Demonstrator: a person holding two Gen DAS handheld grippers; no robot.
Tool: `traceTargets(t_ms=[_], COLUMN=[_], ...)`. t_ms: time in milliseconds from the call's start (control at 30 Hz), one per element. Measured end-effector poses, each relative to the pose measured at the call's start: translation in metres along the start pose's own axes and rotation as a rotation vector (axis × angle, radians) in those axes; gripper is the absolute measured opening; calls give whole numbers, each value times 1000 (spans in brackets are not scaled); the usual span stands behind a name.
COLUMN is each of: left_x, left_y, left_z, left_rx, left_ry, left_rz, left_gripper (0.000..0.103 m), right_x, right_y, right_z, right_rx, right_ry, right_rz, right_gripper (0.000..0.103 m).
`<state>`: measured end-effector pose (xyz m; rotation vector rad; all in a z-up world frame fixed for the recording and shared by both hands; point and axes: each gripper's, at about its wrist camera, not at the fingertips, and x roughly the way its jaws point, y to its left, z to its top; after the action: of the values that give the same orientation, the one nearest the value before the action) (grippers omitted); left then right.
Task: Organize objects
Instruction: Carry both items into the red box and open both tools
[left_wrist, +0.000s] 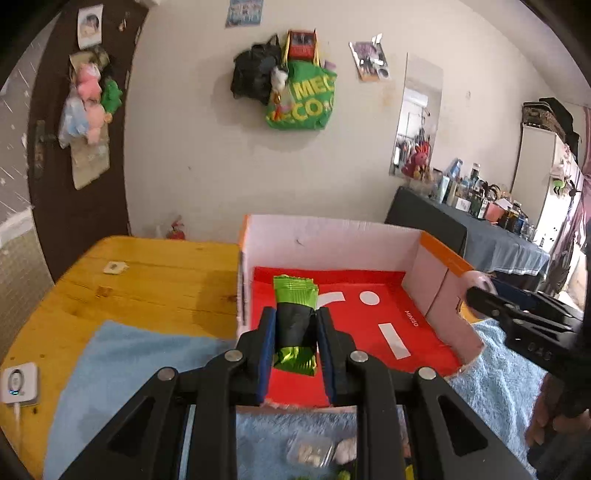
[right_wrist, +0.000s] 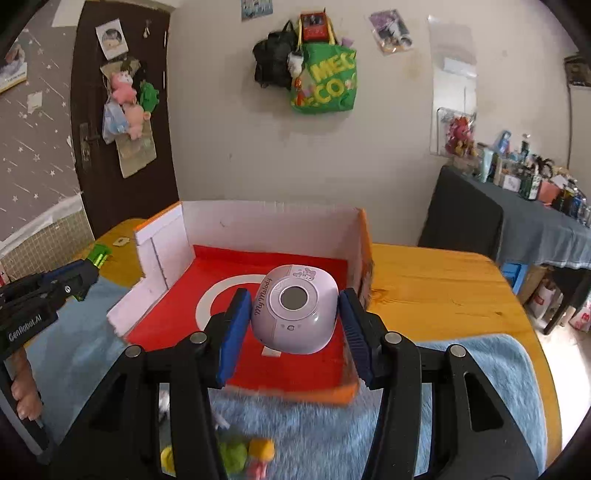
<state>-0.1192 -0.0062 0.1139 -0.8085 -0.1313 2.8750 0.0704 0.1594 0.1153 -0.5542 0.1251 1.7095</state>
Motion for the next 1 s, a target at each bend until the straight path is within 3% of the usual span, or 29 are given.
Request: traceTargets(t_ms=[367, 633, 1000], left_x=[80, 101, 115], left_y=[-13, -14, -11], left_z=[-8, -12, -23], left_rx=[75, 112, 122], left_ry=[268, 353, 421], left_rz=[-25, -17, -21], left_gripper=[23, 23, 23], right_x=[81, 109, 106], right_y=[-12, -12, -20], right_z=[5, -8, -14], right_rx=[-41, -83, -96], right_ry=[292, 462, 508], right_rz=[37, 60, 68], right_gripper=[48, 48, 48])
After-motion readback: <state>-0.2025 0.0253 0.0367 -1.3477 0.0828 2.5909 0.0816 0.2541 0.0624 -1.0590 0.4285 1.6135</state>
